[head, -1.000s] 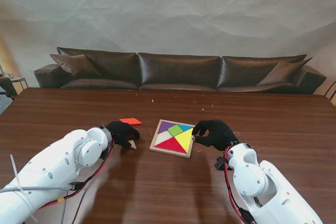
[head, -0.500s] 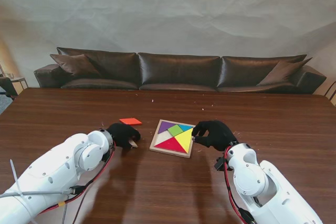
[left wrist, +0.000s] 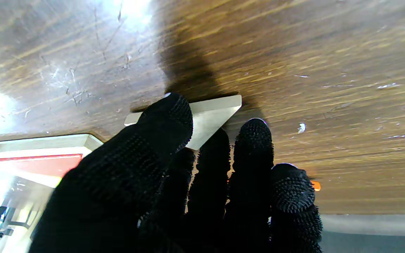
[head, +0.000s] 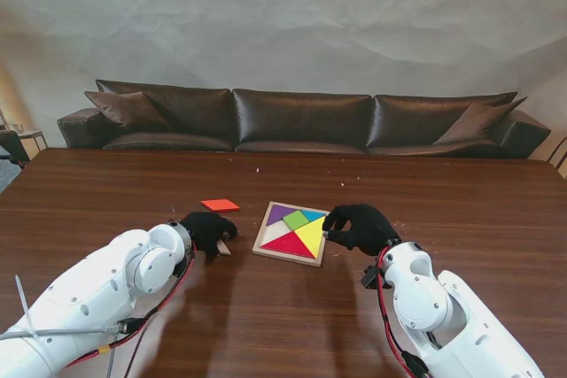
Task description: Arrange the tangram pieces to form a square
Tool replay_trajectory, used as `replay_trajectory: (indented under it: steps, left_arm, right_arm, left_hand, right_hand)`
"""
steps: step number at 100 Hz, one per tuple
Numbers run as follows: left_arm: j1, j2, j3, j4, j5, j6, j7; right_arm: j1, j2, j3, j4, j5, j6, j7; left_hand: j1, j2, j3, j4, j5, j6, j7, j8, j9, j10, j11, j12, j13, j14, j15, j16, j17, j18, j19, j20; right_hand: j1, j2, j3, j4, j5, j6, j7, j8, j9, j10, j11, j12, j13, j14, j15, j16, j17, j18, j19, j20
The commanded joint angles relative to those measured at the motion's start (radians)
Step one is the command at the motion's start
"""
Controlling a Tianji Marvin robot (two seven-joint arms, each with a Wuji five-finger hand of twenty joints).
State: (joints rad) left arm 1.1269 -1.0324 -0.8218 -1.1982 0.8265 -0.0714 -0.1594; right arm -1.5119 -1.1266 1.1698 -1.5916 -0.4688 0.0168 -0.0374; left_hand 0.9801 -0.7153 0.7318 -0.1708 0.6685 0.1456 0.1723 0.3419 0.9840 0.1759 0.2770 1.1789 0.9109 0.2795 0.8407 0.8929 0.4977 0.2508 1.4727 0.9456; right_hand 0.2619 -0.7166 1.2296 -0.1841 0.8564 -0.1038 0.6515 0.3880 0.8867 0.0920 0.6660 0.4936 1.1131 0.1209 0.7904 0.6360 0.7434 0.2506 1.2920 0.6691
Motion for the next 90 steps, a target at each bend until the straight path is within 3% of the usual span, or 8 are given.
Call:
replay_trajectory:
  steps: [1, 16, 40, 67, 90]
  left_arm:
    - [0.031, -0.002, 0.022, 0.043, 0.002, 0.0, -0.03]
    - [0.027, -0.006, 0.037, 0.059, -0.012, -0.001, -0.019]
    - [0.024, -0.009, 0.042, 0.076, -0.017, -0.012, 0.005]
    - [0.026, -0.013, 0.03, 0.09, -0.018, -0.031, 0.035]
    - [0.015, -0.02, 0.038, 0.116, -0.04, -0.049, 0.055]
  right_arm:
    - [-0.002, -0.002, -0.003, 0.003, 0.002, 0.0, 0.019]
    - [-0.001, -0.002, -0.004, 0.005, 0.007, -0.001, 0.021]
    - [0.001, -0.003, -0.005, 0.009, 0.017, 0.0, 0.025]
    - [0.004, -0.003, -0.006, 0.013, 0.022, 0.0, 0.028]
    - [0.006, -0.002, -0.007, 0.014, 0.024, 0.001, 0.031]
  left_hand:
    - [0.082, -0.047, 0.044, -0.003, 0.127, -0.073, 0.134, 0.054, 0.098, -0.05, 0.081, 0.024, 0.047, -0.009, -0.013, 0.02, 0.03, -0.023, 0.066, -0.05]
    - [0.087, -0.054, 0.05, -0.001, 0.163, -0.062, 0.161, 0.067, 0.127, -0.052, 0.098, 0.016, 0.087, -0.023, -0.021, 0.015, 0.068, -0.028, 0.064, -0.081]
    - [0.075, -0.065, 0.073, -0.003, 0.208, -0.064, 0.216, 0.099, 0.15, -0.048, 0.121, 0.013, 0.123, -0.009, -0.077, -0.017, 0.099, 0.016, 0.063, -0.1]
    - [0.069, -0.086, 0.101, -0.004, 0.231, -0.068, 0.261, 0.144, 0.154, -0.044, 0.153, 0.013, 0.134, 0.013, -0.24, -0.107, 0.123, 0.05, 0.03, -0.131]
    - [0.079, -0.093, 0.106, -0.007, 0.243, -0.065, 0.29, 0.16, 0.143, -0.041, 0.196, -0.011, 0.078, 0.012, -0.379, -0.185, 0.098, 0.045, -0.12, -0.215]
  right_hand:
    - [-0.01, 0.014, -0.013, 0.035, 0.018, 0.003, -0.007, -0.006, 0.021, 0.009, 0.003, 0.001, 0.005, 0.005, 0.005, 0.0, -0.147, 0.014, 0.006, 0.004]
    - [-0.011, 0.018, -0.013, 0.035, 0.021, 0.005, -0.008, -0.006, 0.022, 0.008, 0.004, 0.001, 0.006, 0.002, 0.005, 0.0, -0.147, 0.012, 0.006, 0.004]
    - [-0.011, 0.027, -0.015, 0.037, 0.022, 0.006, -0.009, -0.006, 0.022, 0.01, 0.003, 0.001, 0.008, 0.005, 0.006, 0.0, -0.146, 0.014, 0.007, 0.003]
    - [-0.011, 0.039, -0.017, 0.039, 0.022, 0.008, -0.01, -0.006, 0.023, 0.01, 0.003, 0.001, 0.008, 0.006, 0.006, 0.0, -0.145, 0.013, 0.007, 0.003]
    - [-0.013, 0.048, -0.019, 0.041, 0.022, 0.009, -0.011, -0.006, 0.022, 0.011, 0.003, 0.001, 0.009, 0.004, 0.006, 0.0, -0.144, 0.011, 0.009, 0.002]
